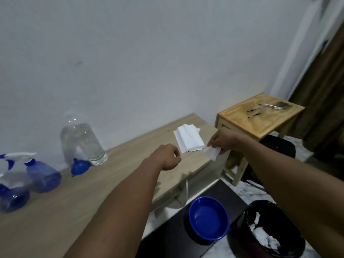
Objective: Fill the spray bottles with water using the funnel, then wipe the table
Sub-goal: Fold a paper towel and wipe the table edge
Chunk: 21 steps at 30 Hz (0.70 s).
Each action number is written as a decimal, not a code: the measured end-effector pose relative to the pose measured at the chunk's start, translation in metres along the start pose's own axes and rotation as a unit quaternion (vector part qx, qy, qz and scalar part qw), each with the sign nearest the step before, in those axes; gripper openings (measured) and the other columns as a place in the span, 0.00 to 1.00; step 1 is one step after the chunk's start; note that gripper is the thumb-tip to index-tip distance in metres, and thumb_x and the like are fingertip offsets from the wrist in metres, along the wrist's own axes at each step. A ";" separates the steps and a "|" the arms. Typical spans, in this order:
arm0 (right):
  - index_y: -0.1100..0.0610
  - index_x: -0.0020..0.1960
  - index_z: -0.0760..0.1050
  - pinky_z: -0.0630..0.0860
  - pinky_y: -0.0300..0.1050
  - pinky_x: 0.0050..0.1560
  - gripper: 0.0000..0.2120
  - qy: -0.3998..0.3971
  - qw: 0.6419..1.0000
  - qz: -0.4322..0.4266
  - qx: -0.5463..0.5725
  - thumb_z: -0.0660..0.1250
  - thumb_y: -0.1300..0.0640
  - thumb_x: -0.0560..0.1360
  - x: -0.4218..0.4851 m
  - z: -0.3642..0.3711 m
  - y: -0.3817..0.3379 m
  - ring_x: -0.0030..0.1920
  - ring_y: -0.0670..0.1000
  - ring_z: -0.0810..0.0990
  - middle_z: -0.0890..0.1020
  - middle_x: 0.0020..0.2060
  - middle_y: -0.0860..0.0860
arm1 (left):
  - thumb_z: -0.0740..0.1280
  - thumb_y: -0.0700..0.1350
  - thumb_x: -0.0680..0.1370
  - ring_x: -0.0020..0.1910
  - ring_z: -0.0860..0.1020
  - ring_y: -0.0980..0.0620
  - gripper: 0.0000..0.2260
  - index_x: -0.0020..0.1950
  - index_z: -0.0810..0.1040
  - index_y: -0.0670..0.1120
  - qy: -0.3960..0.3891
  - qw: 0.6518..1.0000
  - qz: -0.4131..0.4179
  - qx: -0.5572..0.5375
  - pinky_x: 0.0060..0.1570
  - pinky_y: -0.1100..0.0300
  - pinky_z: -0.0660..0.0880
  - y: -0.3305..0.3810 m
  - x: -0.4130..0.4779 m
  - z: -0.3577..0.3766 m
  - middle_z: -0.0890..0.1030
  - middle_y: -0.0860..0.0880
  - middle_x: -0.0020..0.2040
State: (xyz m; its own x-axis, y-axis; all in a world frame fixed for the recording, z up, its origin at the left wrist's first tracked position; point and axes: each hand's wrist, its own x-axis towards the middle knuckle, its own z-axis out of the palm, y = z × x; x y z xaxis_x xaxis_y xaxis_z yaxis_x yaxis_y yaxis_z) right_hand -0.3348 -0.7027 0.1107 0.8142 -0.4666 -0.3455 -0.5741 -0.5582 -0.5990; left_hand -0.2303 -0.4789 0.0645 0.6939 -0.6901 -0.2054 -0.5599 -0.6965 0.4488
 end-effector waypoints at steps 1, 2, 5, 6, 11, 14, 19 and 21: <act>0.64 0.56 0.83 0.83 0.44 0.40 0.09 0.000 1.000 0.005 -0.002 0.67 0.65 0.77 0.004 -0.007 0.003 0.42 0.55 0.82 0.82 0.50 0.59 | 0.66 0.55 0.76 0.55 0.79 0.48 0.09 0.52 0.82 0.55 -0.004 1.000 0.011 0.000 0.59 0.48 0.77 0.006 0.011 -0.001 0.82 0.48 0.55; 0.64 0.56 0.82 0.82 0.43 0.38 0.09 0.003 1.000 0.009 -0.002 0.68 0.66 0.77 0.008 -0.014 0.006 0.42 0.54 0.81 0.82 0.50 0.59 | 0.66 0.55 0.77 0.55 0.79 0.47 0.09 0.52 0.82 0.54 -0.008 1.000 0.021 0.000 0.59 0.49 0.77 0.012 0.021 -0.001 0.82 0.47 0.55; 0.63 0.57 0.82 0.79 0.39 0.34 0.10 0.015 1.000 0.014 0.000 0.68 0.67 0.77 0.020 -0.029 0.015 0.43 0.52 0.81 0.82 0.52 0.58 | 0.66 0.54 0.78 0.55 0.79 0.46 0.09 0.52 0.82 0.53 -0.024 0.998 0.052 0.003 0.58 0.50 0.77 0.028 0.051 0.000 0.82 0.47 0.55; 0.62 0.56 0.82 0.80 0.39 0.35 0.09 0.018 1.000 0.016 0.000 0.68 0.66 0.76 0.023 -0.032 0.020 0.44 0.52 0.81 0.82 0.52 0.58 | 0.66 0.54 0.78 0.55 0.79 0.46 0.09 0.52 0.82 0.53 -0.031 0.998 0.058 0.003 0.58 0.50 0.77 0.033 0.061 0.002 0.82 0.46 0.55; 0.58 0.49 0.84 0.83 0.52 0.53 0.07 0.035 0.998 0.057 0.014 0.71 0.67 0.74 0.027 -0.056 0.057 0.47 0.53 0.83 0.83 0.48 0.55 | 0.66 0.53 0.79 0.55 0.79 0.47 0.11 0.55 0.83 0.50 -0.070 0.991 0.111 0.001 0.56 0.54 0.77 0.072 0.100 0.017 0.83 0.47 0.54; 0.61 0.48 0.83 0.84 0.50 0.45 0.07 0.050 0.994 0.097 0.031 0.70 0.69 0.74 0.026 -0.073 0.085 0.43 0.54 0.82 0.82 0.43 0.56 | 0.66 0.52 0.78 0.55 0.80 0.47 0.11 0.55 0.83 0.49 -0.096 0.986 0.138 -0.006 0.58 0.52 0.77 0.102 0.120 0.030 0.83 0.47 0.55; 0.57 0.46 0.83 0.75 0.42 0.33 0.04 0.065 0.989 0.135 0.007 0.72 0.65 0.74 0.027 -0.095 0.136 0.39 0.51 0.78 0.81 0.40 0.53 | 0.67 0.50 0.79 0.53 0.79 0.46 0.10 0.54 0.84 0.47 -0.131 0.975 0.176 0.005 0.56 0.52 0.77 0.150 0.146 0.062 0.82 0.45 0.56; 0.58 0.49 0.84 0.75 0.43 0.37 0.05 0.077 0.987 0.144 0.004 0.74 0.63 0.73 0.031 -0.100 0.161 0.40 0.50 0.79 0.81 0.40 0.51 | 0.67 0.49 0.79 0.51 0.79 0.46 0.09 0.55 0.84 0.47 -0.141 0.972 0.186 0.010 0.55 0.52 0.77 0.168 0.156 0.077 0.82 0.45 0.55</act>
State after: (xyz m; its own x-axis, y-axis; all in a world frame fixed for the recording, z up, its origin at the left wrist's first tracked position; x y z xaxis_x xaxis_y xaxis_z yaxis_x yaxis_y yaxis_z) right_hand -0.4110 -0.8759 0.0758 0.5947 -0.7041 -0.3881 -0.7779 -0.3820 -0.4989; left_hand -0.2507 -0.7183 0.0411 0.2913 -0.9194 -0.2644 -0.7589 -0.3903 0.5212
